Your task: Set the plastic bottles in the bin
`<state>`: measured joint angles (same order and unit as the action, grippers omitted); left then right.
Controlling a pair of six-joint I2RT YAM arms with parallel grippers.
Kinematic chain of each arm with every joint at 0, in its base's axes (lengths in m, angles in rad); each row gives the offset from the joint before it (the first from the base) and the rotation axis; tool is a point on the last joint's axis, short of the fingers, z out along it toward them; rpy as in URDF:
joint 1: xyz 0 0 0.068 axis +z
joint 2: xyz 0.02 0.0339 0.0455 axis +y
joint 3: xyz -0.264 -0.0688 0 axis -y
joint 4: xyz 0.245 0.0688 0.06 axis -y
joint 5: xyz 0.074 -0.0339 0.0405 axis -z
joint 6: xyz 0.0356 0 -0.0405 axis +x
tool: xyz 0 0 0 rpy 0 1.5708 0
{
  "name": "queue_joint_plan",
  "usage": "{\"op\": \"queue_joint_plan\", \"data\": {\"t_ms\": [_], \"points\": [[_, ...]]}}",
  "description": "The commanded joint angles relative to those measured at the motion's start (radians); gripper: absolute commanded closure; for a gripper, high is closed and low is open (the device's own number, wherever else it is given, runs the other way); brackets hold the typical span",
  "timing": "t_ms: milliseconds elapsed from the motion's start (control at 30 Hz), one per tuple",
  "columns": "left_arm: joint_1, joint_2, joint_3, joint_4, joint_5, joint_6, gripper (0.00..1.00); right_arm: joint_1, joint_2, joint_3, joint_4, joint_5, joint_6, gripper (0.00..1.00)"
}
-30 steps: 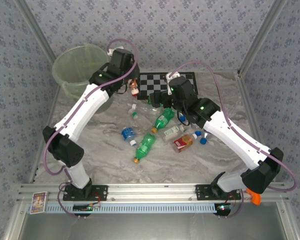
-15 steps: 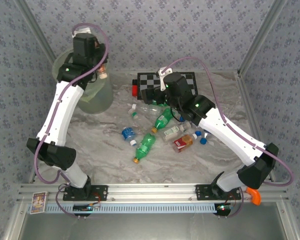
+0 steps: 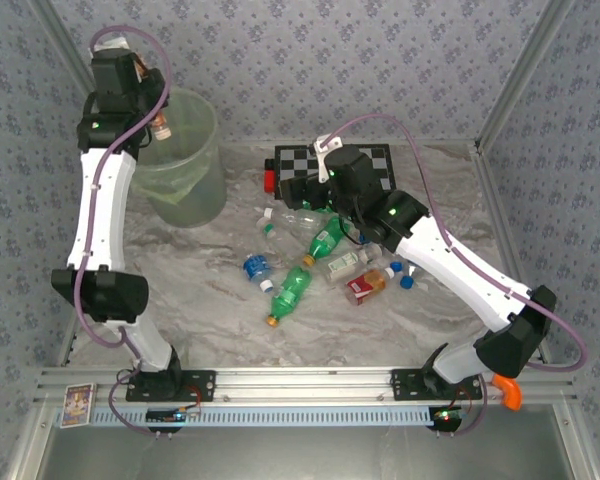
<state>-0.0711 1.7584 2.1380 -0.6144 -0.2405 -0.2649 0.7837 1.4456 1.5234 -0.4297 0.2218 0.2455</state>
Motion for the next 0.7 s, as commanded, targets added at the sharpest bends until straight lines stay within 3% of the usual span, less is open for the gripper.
{"op": "queue_joint_plan", "data": {"t_ms": [0, 400, 667], "points": [[0.001, 0.011, -0.063, 0.096, 0.077, 0.067, 0.46, 0.007, 0.005, 0.032, -0.012, 0.023, -0.011, 0.01], [0.001, -0.106, -0.41, 0.359, 0.163, 0.077, 0.47, 0.009, 0.006, 0.033, -0.014, 0.022, -0.014, 0.01], [0.0, -0.152, -0.494, 0.38, 0.195, 0.069, 0.47, 0.009, 0.026, 0.055, -0.012, 0.001, -0.019, 0.01]]}}
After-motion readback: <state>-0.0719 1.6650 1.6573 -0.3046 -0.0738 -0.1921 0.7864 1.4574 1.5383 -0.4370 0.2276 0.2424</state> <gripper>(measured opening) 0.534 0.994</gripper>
